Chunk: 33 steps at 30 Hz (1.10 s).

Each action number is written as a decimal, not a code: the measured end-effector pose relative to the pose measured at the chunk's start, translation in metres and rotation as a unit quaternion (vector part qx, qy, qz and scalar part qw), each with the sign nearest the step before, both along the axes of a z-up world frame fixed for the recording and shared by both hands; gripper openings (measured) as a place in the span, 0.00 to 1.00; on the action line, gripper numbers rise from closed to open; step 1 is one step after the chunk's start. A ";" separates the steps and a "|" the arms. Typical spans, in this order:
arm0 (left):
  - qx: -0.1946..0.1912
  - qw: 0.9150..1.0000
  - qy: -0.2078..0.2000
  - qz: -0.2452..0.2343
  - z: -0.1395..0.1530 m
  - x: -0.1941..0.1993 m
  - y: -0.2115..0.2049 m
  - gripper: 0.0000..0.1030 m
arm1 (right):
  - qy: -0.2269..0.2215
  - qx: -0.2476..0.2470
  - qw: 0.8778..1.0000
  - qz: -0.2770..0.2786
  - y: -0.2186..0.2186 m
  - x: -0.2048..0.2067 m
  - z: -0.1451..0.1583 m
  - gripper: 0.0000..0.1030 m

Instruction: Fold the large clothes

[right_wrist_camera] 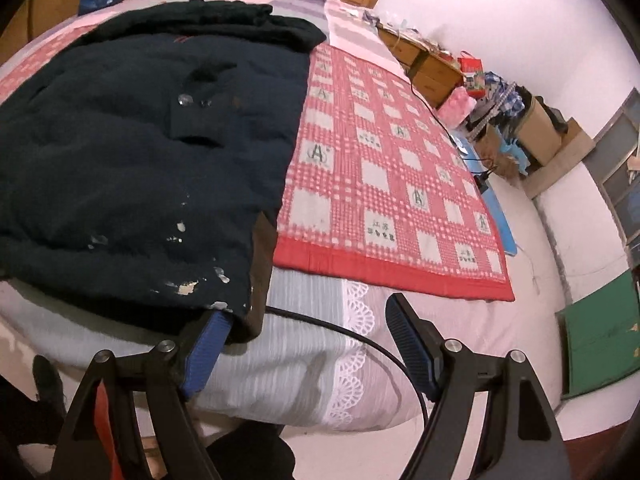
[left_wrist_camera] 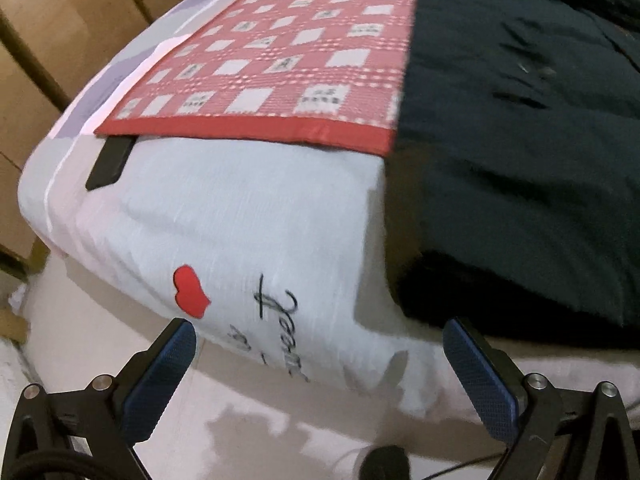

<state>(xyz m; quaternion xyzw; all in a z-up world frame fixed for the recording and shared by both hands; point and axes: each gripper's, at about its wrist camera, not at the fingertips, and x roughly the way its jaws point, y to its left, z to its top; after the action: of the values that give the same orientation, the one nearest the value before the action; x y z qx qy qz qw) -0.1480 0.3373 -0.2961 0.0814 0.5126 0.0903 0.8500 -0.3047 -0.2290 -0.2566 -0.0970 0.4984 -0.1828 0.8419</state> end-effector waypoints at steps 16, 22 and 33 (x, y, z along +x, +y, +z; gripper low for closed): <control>0.040 0.999 -0.016 -0.026 -0.023 0.057 0.000 1.00 | -0.005 -0.002 1.000 -0.022 -0.005 0.019 -0.007 0.78; 0.038 0.998 -0.024 -0.054 -0.019 0.055 -0.012 0.89 | -0.026 0.004 0.999 -0.021 -0.014 0.016 -0.002 0.78; 0.029 0.992 -0.045 -0.112 -0.031 0.063 -0.021 0.78 | -0.038 0.011 0.999 -0.010 -0.015 0.030 -0.014 0.61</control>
<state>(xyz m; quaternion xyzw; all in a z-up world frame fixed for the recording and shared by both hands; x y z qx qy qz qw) -0.0848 0.3162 -0.3270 0.1584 0.4584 0.0127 0.8744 -0.2743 -0.2440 -0.2704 -0.0757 0.4692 -0.1894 0.8592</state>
